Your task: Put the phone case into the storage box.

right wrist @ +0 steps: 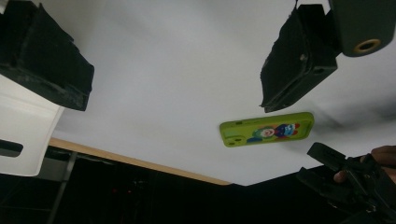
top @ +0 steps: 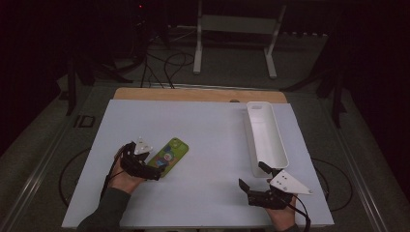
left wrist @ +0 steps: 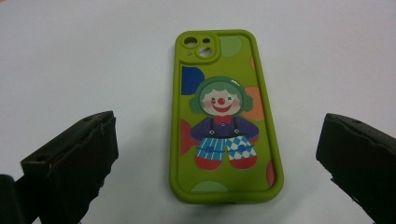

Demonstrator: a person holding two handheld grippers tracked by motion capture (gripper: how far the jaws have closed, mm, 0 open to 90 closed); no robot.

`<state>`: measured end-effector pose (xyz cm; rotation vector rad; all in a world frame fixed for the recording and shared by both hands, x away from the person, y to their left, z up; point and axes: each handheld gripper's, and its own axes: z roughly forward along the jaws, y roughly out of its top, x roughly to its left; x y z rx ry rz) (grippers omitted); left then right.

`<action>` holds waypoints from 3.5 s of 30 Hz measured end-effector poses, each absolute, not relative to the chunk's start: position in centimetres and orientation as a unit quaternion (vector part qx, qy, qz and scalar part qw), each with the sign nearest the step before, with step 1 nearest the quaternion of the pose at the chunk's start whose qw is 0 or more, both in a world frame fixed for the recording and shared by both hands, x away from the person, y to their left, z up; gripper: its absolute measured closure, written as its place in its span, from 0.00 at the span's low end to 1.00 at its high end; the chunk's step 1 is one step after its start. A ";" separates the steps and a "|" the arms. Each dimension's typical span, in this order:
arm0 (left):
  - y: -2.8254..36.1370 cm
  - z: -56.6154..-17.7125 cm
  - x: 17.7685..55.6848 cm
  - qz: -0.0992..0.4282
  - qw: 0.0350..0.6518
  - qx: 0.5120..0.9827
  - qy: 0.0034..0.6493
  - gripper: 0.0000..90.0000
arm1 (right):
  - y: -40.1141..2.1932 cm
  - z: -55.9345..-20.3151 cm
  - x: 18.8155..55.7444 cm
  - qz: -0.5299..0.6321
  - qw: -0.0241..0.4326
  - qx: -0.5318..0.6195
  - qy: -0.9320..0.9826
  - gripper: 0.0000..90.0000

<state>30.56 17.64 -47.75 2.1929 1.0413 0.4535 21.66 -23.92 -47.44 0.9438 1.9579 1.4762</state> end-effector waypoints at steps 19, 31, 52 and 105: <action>17.5 -48.1 30.9 0.173 0.325 0.840 0.399 0.00 | -23.9 -47.4 21.7 0.544 0.254 0.348 0.720 0.10; 17.4 -48.5 31.2 0.170 0.322 0.842 0.398 0.00 | -24.0 -47.4 21.7 0.544 0.255 0.349 0.719 0.10; 16.7 -49.5 31.8 0.156 0.316 0.846 0.400 0.00 | -24.0 -47.4 21.6 0.544 0.256 0.350 0.718 0.10; 15.1 -51.7 33.3 0.123 0.265 0.862 0.413 0.02 | -24.1 -47.4 21.6 0.544 0.259 0.352 0.716 0.10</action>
